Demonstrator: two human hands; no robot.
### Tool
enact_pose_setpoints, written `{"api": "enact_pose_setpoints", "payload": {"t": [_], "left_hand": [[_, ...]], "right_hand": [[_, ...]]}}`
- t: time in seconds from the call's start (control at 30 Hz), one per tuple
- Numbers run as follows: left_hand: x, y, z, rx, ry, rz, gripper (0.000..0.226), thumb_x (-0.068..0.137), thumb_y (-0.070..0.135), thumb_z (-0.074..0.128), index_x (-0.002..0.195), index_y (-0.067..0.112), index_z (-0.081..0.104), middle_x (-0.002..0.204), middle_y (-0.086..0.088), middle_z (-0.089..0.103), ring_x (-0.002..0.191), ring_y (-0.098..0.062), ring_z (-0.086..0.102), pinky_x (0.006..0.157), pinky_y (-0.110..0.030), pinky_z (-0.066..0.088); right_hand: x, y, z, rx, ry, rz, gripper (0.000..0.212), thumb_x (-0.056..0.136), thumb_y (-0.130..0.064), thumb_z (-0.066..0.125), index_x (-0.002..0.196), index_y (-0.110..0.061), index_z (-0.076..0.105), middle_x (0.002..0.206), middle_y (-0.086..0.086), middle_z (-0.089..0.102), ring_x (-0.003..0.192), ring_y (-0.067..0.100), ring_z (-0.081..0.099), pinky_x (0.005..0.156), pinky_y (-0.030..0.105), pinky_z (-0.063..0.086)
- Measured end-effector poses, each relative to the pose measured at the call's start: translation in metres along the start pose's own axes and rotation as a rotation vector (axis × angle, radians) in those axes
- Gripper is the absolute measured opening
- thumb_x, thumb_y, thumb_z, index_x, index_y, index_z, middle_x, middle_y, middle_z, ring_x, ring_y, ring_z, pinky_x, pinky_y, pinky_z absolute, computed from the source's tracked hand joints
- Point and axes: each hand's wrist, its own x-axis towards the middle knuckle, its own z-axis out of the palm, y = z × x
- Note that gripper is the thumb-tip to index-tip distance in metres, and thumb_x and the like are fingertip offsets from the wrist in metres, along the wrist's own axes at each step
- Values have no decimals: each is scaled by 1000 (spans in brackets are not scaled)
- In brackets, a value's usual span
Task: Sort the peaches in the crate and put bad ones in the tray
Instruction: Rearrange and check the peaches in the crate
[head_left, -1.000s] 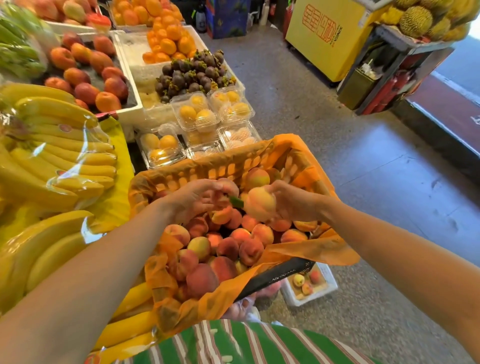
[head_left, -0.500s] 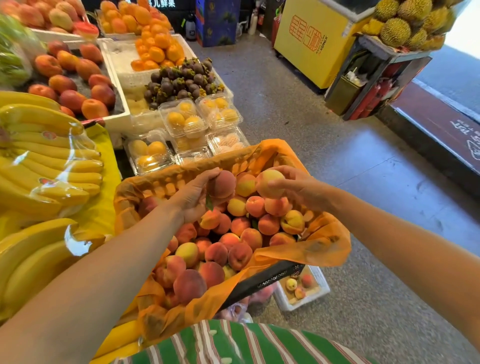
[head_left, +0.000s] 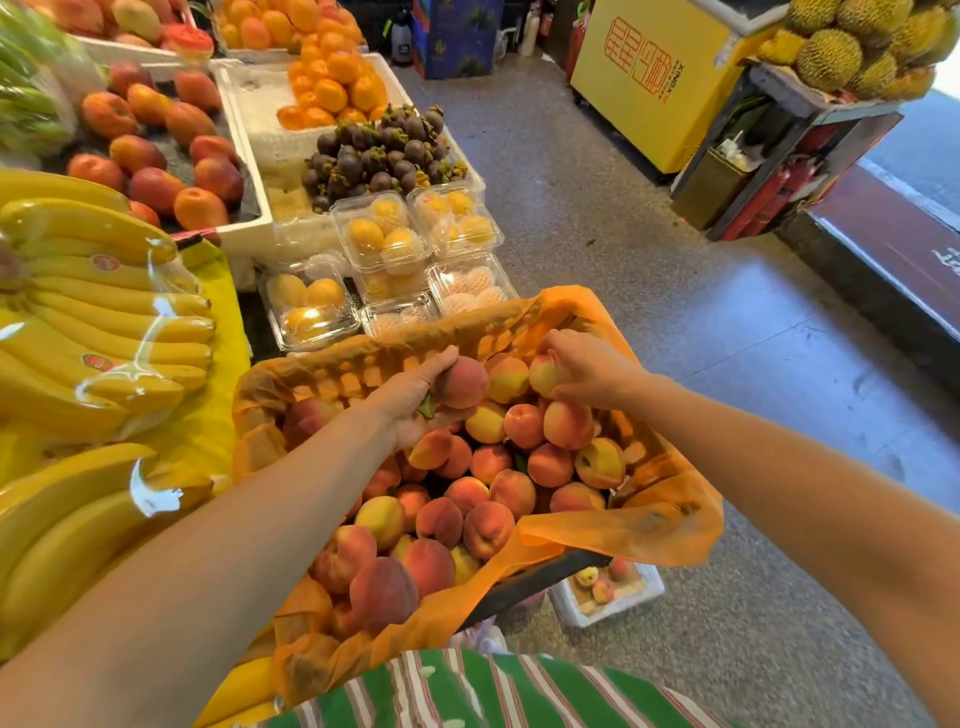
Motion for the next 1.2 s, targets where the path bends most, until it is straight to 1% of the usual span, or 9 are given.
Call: {"api": "enact_pose_setpoints", "payload": {"t": [0.17,0.3,0.4,0.53,0.63,0.7,0.8,0.97,1.2], "left_hand": [[1,0,4,72,49,-38,31,84,30,71,103,9,60,106,-5,51,85,-22,64,66,-41,60],[7,-2,15,107,33,-18,22,82,29,73,94,13,64,109,-4,55,103,-28,64,71,-37,60],[7,-1,28,191,-17,17,9,86,20,69,91,13,66,94,-2,60,91,-19,61,78,-30,56],[20,-4,45,331,-44,112,14,80,11,71,92,16,68,95,0,65,92,-17,59,63,-23,54],[31,-12,59,426,0,188,40,63,20,82,100,21,67,113,-5,63,107,-24,57,86,-37,51],[35,-16,73,535,34,252,57,64,23,84,116,15,62,119,-4,56,106,-21,53,83,-35,47],[42,-20,95,713,73,366,56,71,27,83,119,12,57,115,-2,51,103,-15,48,80,-29,41],[52,-31,117,1033,132,573,60,68,45,80,117,17,59,113,0,61,109,-19,55,94,-37,46],[58,-32,113,1268,127,801,48,88,42,62,129,18,57,114,-13,55,109,-28,51,88,-34,39]], "right_hand": [[11,4,7,-254,-5,-38,54,82,-34,68,129,-14,50,123,10,53,113,29,47,94,41,44],[9,11,4,-321,22,-82,58,87,-33,61,140,-14,45,129,10,52,118,29,47,99,41,41],[-4,17,1,-152,119,-144,53,85,-29,63,134,-13,53,129,10,57,120,30,50,103,42,39],[-30,27,-1,105,279,-2,45,87,-25,63,131,-15,56,143,12,44,131,33,41,106,50,36],[-50,39,4,275,231,122,53,93,-26,58,142,-16,42,153,13,31,139,30,32,113,41,27],[-61,42,6,403,175,161,53,97,-27,53,146,-14,36,151,10,34,138,25,34,113,37,28],[-72,43,7,528,117,192,47,101,-27,46,145,-15,35,144,8,43,131,21,42,110,38,34],[-77,45,5,695,92,232,42,103,-29,41,144,-22,38,143,3,46,128,18,45,109,39,38],[-78,41,11,740,108,208,48,100,-27,49,145,-22,33,142,2,46,125,14,44,105,32,38]]}}
